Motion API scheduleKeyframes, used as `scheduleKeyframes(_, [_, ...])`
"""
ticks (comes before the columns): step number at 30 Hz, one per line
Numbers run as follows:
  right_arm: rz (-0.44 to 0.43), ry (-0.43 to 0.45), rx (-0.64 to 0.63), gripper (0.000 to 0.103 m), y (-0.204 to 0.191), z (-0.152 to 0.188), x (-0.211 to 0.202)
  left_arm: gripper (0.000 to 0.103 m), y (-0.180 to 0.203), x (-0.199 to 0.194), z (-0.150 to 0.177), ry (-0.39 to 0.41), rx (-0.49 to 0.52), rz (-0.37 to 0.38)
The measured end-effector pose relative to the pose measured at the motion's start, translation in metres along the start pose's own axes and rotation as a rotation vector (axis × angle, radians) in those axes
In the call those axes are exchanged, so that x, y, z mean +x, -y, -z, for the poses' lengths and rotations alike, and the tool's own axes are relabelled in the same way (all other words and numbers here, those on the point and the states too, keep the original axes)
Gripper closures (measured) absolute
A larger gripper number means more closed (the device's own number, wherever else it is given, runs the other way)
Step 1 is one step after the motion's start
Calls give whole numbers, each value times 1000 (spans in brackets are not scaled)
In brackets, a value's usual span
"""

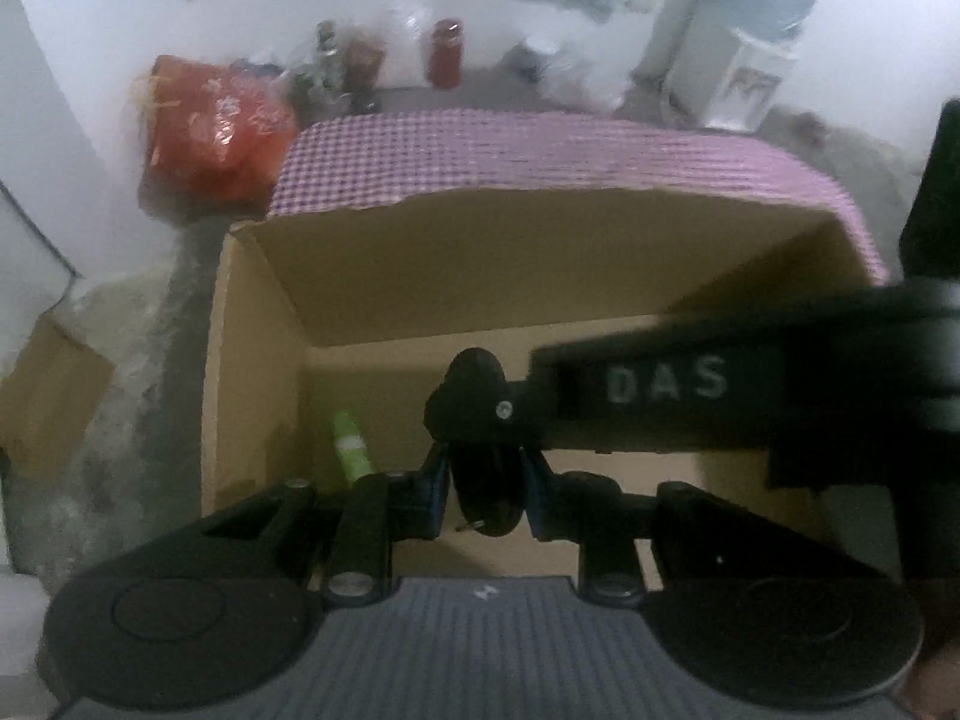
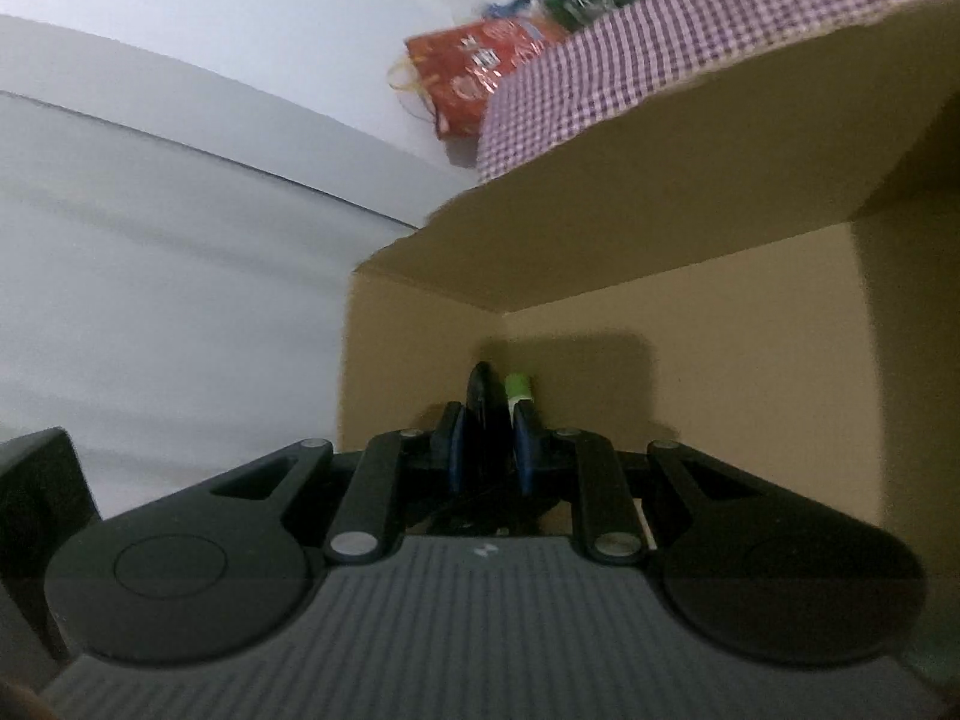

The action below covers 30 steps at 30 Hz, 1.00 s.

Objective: Organize rigid objects
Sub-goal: 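Carry the black tube into the box and open the right tool, then move the right tool from the box to the black tape roll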

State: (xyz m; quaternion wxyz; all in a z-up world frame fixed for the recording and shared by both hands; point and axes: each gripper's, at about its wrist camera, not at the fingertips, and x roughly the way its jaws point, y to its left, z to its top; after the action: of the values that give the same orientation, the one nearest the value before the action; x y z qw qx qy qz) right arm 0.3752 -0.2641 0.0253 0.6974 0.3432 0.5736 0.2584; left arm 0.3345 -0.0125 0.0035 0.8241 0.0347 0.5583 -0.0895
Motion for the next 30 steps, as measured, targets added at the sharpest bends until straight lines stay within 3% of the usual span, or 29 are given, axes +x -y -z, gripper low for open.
scheduleKeyframes(4, [-22,-18,50,84,6,-4,23,69,-2,13,-5,-8,1,-51])
scheduleKeyframes(6, [-33,-19,67,78,10,-5,29,63,-1,16,-8,-6,-3,-50])
scheduleKeyframes(9, [-48,-7,91,69,15,0,24,49,1,10,-3,14,-3,-49])
scheduleKeyframes(13, [-67,32,100,59,17,6,2,45,4,-8,2,48,-2,-34])
scheduleKeyframes(18, [-119,89,100,58,15,24,-50,39,10,-49,17,114,-6,3])
scheduleKeyframes(22, [-183,151,57,57,13,56,-111,26,16,-99,48,202,24,50])
scheduleKeyframes(26, [-247,239,13,57,15,106,-177,11,21,-148,92,299,47,117])
scheduleKeyframes(30, [-237,343,-51,54,27,168,-235,1,32,-176,148,378,53,165])
